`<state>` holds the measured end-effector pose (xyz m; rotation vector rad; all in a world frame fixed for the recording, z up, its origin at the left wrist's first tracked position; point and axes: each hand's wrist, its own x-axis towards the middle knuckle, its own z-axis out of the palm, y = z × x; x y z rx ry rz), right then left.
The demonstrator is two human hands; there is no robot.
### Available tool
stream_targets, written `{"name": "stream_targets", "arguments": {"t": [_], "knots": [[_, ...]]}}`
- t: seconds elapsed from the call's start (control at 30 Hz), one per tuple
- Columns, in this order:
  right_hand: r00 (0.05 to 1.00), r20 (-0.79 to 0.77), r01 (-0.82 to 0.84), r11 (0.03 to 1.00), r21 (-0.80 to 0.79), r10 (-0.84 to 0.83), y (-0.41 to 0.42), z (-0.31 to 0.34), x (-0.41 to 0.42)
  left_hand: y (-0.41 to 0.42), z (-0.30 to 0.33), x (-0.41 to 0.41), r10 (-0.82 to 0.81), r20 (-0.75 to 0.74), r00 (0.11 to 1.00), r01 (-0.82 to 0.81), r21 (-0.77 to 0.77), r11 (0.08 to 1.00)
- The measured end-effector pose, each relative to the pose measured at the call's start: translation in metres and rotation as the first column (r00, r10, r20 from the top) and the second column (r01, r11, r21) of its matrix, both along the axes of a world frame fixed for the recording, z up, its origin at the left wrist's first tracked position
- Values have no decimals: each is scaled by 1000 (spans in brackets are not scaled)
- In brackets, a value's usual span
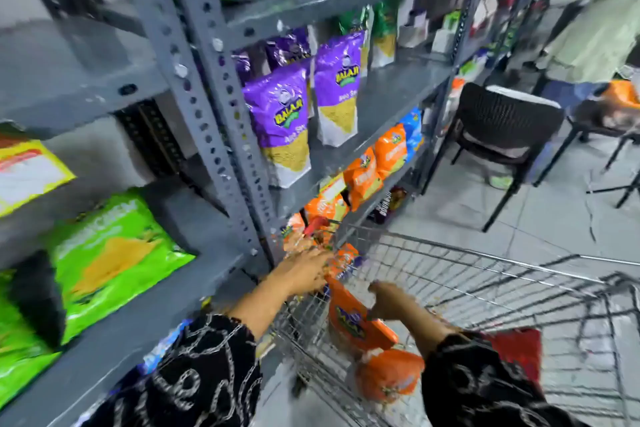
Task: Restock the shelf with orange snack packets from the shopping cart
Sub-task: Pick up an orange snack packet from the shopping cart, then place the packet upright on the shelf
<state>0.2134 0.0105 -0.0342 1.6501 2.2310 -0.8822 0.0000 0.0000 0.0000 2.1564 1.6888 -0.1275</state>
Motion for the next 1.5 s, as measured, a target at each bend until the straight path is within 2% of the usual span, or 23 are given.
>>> {"name": "stream_targets", "arguments": {"t": [0.03,0.1,0.17,0.23,0.3,0.37,0.5,0.57,0.67,0.77,0.83,0.9,0.97,1.1,1.2,1.3,1.4,1.5], "knots": [[995,100,-8,1000,-13,9,-7,-15,4,4,-9,6,5,-49,999,-8,-62,998],[988,141,66,995,-72,-56,-21,-44,14,12,-25,15,19,-83,996,-28,-112,993],[983,145,127,985,-116,-109,-35,-66,24,16,-45,21,31,-124,992,-48,-139,989],[979,134,162,984,-74,-151,-35,-82,32,21,-62,26,53,-174,983,-77,-135,988],[973,103,214,976,-47,-208,-33,-87,36,23,-79,29,157,-108,982,-167,-89,982],[956,35,292,956,-37,-291,-32,-93,37,24,-89,30,242,-47,969,-246,-108,963],[884,-101,462,886,42,-456,-25,-97,36,26,-87,26,514,78,854,-508,-90,857],[830,-214,538,841,59,-515,-21,-93,34,27,-88,18,589,181,787,-572,-140,808],[735,-382,647,748,147,-561,-11,-78,33,32,-80,4,606,383,698,-597,-158,787],[625,-624,716,663,218,-469,-3,-48,25,26,-46,9,593,592,546,-628,-180,757],[566,-697,760,607,234,-441,0,-25,19,23,-23,19,553,685,473,-649,-154,745],[499,-747,813,536,228,-440,10,-8,18,26,-2,33,525,732,435,-660,-137,738],[435,-822,851,465,243,-367,18,33,12,24,37,32,434,812,389,-666,-78,742],[396,-898,868,398,298,-190,41,123,2,27,121,34,192,902,386,-719,164,675],[381,-922,884,320,341,-69,49,182,-11,26,176,33,74,917,393,-780,290,554],[314,-942,899,283,335,118,39,254,-37,8,236,23,-26,919,393,-845,373,383],[240,-923,903,279,325,300,19,317,-62,-19,290,9,-158,889,429,-867,455,204],[147,-892,891,334,306,427,-10,373,-88,-57,347,-13,-238,851,469,-865,497,73]]}}
